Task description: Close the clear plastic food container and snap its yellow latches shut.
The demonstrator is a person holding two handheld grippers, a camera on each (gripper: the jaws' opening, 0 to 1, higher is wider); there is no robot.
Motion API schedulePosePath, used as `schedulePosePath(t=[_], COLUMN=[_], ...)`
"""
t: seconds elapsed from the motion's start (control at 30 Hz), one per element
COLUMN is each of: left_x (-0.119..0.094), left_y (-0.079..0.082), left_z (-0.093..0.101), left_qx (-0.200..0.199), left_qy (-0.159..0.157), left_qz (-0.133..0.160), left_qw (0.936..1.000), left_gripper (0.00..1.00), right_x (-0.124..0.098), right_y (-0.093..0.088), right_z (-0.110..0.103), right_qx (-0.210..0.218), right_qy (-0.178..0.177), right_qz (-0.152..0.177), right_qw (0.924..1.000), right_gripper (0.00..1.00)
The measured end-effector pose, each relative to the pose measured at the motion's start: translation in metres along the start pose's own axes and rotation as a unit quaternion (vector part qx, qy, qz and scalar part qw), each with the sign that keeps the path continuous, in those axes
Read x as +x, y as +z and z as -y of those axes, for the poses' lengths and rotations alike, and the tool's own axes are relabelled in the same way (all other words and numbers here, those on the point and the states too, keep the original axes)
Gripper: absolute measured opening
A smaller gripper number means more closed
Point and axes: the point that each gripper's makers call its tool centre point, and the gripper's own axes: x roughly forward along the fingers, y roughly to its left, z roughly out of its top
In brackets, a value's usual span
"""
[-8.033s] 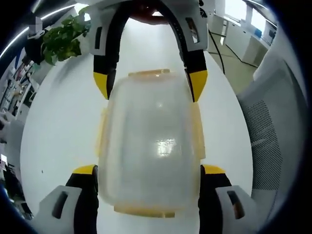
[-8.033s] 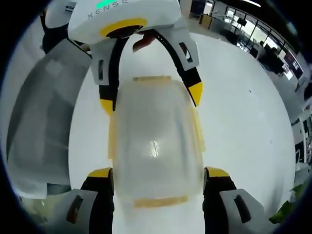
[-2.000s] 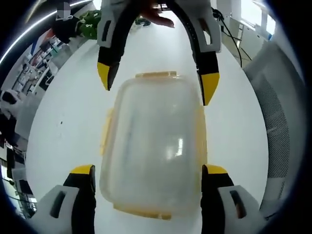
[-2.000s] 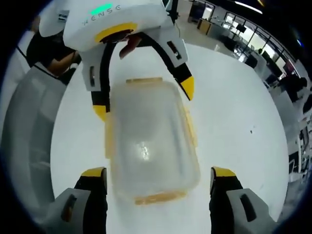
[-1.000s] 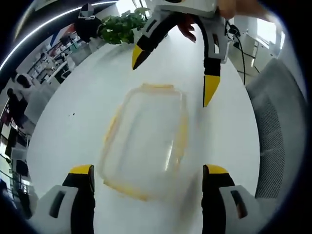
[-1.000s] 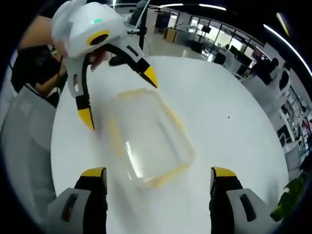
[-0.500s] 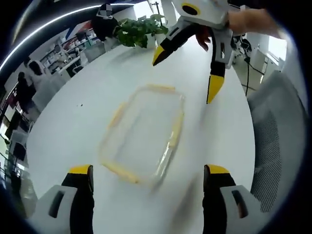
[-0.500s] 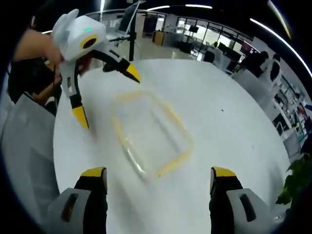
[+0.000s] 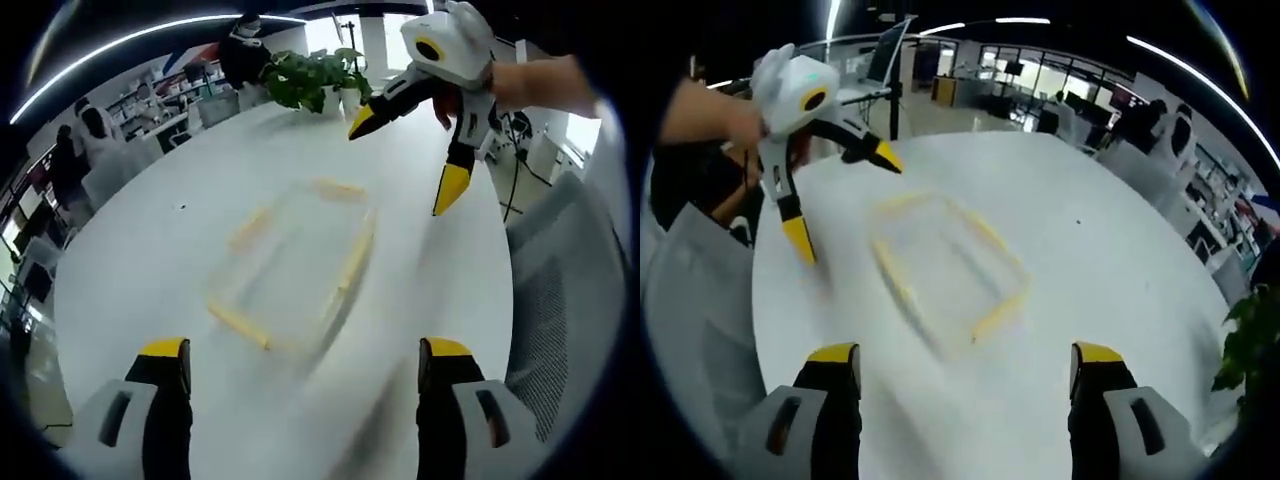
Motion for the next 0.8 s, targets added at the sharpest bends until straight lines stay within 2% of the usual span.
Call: schedulePosePath(t=[0.23,0.4,0.6,0.8], left_x=[-0.008,-0.016,-0.024,-0.03], left_y=[-0.012,-0.014,-0.019,-0.026], left_z=[0.006,0.011,0.014,0.017], left_qx=[-0.015,-0.03,-0.03,-0.046], left_qy=[0.003,0.004,0.011,0.018], left_qz=[0.007,0.027,0.041,0.047], left_qw=[0.9999,0.9992,0.9986,0.9977], left_gripper=[0.96,0.96,0.97,0.96], right_x=[-0.007,-0.012,-0.022,-0.027], right_y=[-0.005,-0.004,0.002,-0.007], right_z=[-0.006,-0.011,-0.01,-0.012], right_qx=[0.01,0.011,0.012,0.025], right_qy=[-0.006,-0.013,-0.038,-0.049], right_qz=[0.019,0.035,0.062,0.072], right_qw=[0.9997,0.9992,0.9973,0.9959], right_gripper=[0.87,0.87,0.86,0.86])
